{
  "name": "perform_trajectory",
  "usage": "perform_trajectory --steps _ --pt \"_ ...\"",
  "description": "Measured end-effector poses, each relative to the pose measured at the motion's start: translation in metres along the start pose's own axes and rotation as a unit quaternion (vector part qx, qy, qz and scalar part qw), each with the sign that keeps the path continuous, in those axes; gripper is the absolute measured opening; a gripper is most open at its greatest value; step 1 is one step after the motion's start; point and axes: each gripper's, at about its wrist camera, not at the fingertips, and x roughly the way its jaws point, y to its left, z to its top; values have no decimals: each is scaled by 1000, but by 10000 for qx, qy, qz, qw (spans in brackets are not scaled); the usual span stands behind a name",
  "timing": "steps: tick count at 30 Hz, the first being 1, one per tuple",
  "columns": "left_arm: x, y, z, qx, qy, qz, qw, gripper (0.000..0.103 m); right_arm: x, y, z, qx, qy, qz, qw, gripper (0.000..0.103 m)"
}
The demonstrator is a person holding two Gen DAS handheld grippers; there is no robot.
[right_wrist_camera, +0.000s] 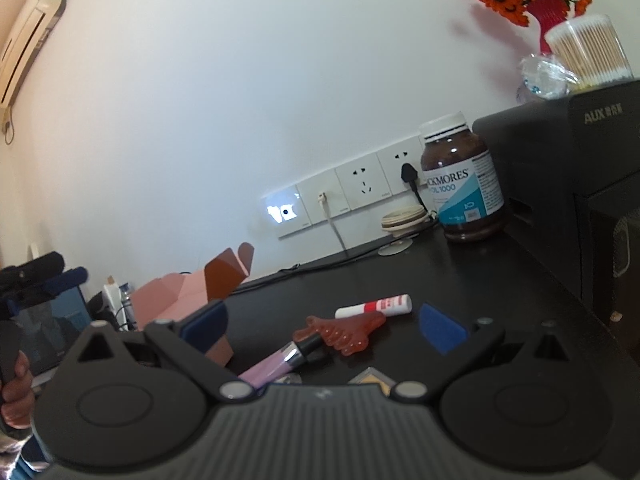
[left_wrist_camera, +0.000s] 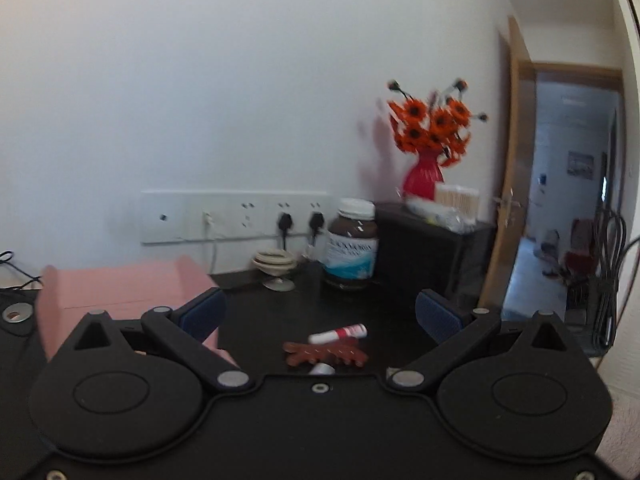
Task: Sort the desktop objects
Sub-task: 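Move the left tool toward the lilac tube beside the red comb, then close the left tool around the lilac tube's body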
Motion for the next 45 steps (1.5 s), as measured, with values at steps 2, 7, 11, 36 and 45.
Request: perform_trajectory --steps 2,7,11,36,45 --pt "27 -20 -6 472 310 180 9982 103 0 -2 0 65 -18 -14 10000 102" --pt "82 -41 -27 880 1000 255 9908 103 -4 -10 1 292 -137 -103 9994 102" --pt "105 -48 -41 1037 1333 359 9850 103 -7 -19 2 543 -206 -57 9983 102" --pt "123 -36 -64 1002 1769 967 9743 70 -4 -20 -1 615 -137 -201 9978 102" --pt "115 -32 -64 1110 1663 913 9756 40 -4 -21 0 675 -167 -221 9973 102"
